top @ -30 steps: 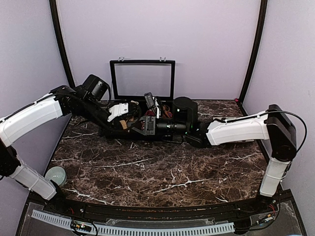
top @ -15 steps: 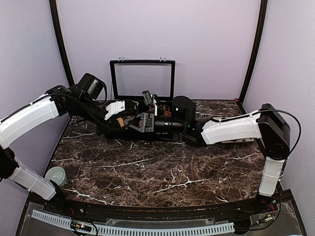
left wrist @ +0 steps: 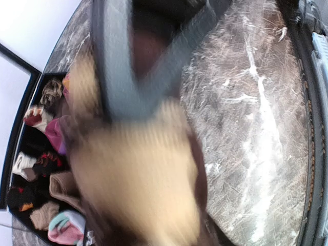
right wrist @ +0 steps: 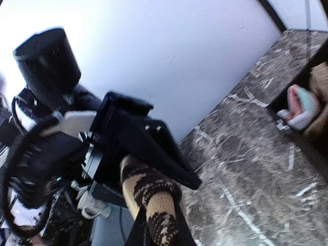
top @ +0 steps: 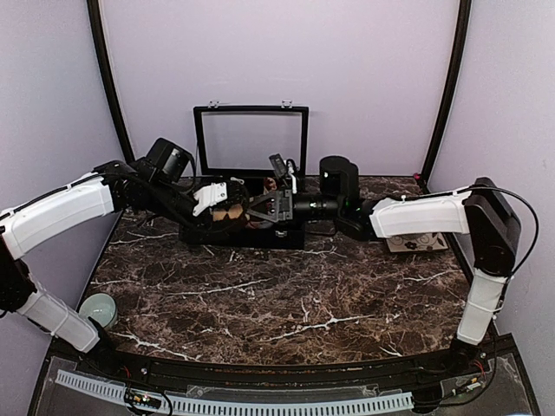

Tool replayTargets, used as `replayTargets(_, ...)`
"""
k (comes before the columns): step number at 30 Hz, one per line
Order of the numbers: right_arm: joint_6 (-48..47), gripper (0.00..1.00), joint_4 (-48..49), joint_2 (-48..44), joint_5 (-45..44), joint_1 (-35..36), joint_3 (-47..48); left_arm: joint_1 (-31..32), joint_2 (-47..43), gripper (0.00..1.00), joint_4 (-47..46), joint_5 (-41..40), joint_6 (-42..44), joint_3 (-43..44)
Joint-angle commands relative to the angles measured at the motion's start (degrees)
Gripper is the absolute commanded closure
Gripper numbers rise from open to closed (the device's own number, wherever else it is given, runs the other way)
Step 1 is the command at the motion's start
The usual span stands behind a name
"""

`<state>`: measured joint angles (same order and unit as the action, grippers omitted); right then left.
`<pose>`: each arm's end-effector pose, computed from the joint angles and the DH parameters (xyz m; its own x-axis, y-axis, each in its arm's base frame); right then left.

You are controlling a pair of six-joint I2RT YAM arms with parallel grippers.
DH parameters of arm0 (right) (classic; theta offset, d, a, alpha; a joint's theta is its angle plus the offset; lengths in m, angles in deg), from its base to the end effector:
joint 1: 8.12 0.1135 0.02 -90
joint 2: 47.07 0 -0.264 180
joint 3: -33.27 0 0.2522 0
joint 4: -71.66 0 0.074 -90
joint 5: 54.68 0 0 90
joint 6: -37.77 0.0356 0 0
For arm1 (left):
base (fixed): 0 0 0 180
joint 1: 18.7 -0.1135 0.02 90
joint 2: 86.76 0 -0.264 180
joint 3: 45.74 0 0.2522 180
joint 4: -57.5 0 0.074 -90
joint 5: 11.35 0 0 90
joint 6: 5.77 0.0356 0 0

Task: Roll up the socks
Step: Adjust the sock, then place the sock in the storage box.

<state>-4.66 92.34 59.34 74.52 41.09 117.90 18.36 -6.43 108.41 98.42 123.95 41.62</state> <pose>0.2641 0.3405 0.2712 -0.7462 0.0107 -0.6656 -0.6651 0.0295 0.7462 0.2349 -0.1925 0.3301 0.0613 0.7073 -0.7042 0.9393 0.1977 0.2803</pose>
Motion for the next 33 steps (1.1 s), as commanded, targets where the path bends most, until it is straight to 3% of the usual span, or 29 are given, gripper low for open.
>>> replayTargets(1, -18.27, 1.00, -26.44, -5.19, -4.65, -7.74, 3.72, -6.07, -2.26, 0.48, -4.70, -2.62, -2.94, -5.43)
replayTargets(2, -22.44, 1.00, -33.50, -5.13, -6.76, -8.67, 5.85, -6.81, -2.69, 0.47, -5.30, -2.53, -3.57, -6.23)
replayTargets(3, -26.60, 1.00, -39.64, -4.73, -8.67, -9.44, 8.15, -8.31, -2.91, 0.33, -5.46, -2.34, -4.14, -6.73)
replayTargets(4, -29.93, 1.00, -44.94, -4.22, -10.90, -9.98, 10.14, -9.15, -2.98, 0.05, -5.37, -2.32, -4.55, -7.05)
replayTargets(5, -33.03, 1.00, -49.53, -3.60, -13.36, -10.41, 12.16, -9.97, -2.99, 0.02, -5.15, -2.65, -4.83, -7.42)
replayTargets(11, -46.71, 1.00, -68.26, 4.28, -27.67, -10.58, 24.30, -13.58, -3.84, 0.01, -5.19, -1.76, -6.47, -10.45)
replayTargets(16, -51.25, 1.00, -74.91, 9.89, -36.69, -8.67, 31.94, -15.54, -3.87, 0.01, -4.62, -2.59, -5.61, -11.72)
replayTargets(20, -52.68, 1.00, -76.48, 13.35, -44.03, -7.54, 35.82, -17.46, -4.45, 0.01, -3.59, -1.11, -5.24, -11.11)
replayTargets(25, -53.38, 1.00, -75.98, 15.23, -46.44, -6.68, 37.94, -18.12, -5.01, 0.01, -3.49, -1.58, -5.49, -11.06)
replayTargets(33, -58.11, 1.00, -70.32, 12.14, -58.08, -6.64, 39.37, -18.16, -5.47, 0.01, -5.06, -1.49, -6.68, -12.69)
